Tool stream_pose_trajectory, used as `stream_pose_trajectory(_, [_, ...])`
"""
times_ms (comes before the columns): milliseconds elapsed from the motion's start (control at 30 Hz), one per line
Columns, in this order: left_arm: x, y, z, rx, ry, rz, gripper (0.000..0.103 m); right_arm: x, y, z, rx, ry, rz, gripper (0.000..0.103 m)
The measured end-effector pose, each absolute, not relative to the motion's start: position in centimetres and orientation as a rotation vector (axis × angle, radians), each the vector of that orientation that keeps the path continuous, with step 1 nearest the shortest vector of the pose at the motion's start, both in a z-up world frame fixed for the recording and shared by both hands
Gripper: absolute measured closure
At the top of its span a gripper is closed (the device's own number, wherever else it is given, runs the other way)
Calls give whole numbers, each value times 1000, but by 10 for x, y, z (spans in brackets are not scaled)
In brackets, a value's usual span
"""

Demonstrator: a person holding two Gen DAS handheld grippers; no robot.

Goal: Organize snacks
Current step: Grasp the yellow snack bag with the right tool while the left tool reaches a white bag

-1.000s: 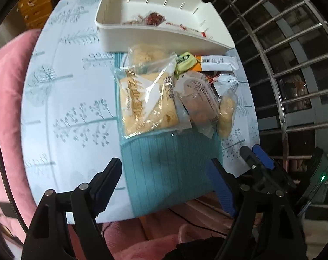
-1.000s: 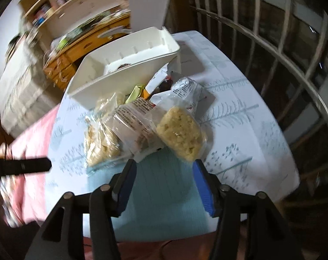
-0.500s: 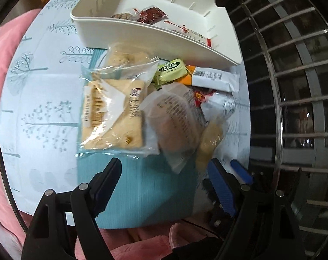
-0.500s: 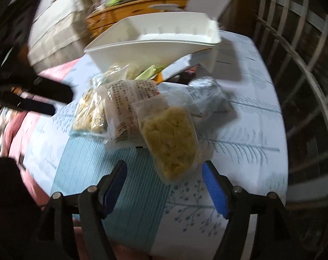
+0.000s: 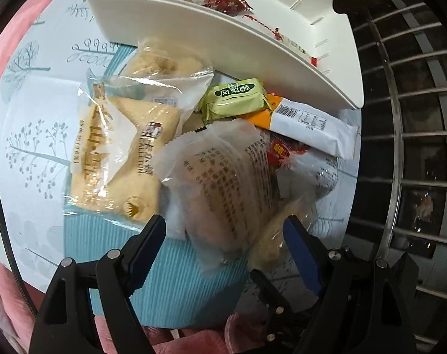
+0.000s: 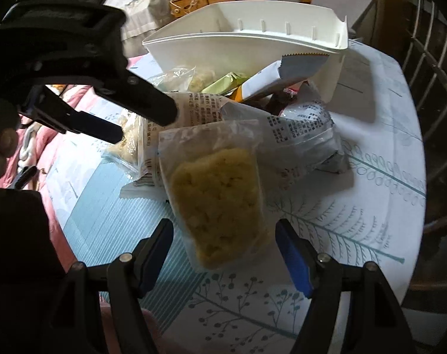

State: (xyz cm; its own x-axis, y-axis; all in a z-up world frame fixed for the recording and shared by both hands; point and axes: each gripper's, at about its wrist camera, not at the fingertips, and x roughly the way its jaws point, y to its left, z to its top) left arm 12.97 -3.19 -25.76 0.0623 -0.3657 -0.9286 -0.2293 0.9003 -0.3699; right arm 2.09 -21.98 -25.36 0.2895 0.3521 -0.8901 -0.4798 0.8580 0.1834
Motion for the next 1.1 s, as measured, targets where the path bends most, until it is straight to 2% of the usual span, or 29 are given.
stream_pose_trajectory(100, [135,-38,-265,-499,1541,-89,22,24,-220,-259,-110,1168,600,31])
stream_pose_trajectory(333, [152,-48,-279,-517,1561,-32,22,35,-224,-266,-39,1186,640,40])
stream_pose_trajectory(900, [172,-69,-305,-522,1583,2,22,53,-228,-278,72,1198,694,44])
stream_pose_trajectory(1100, [177,-70,-307,-537,1586,22,25,56,-237,-279,104,1210,673,44])
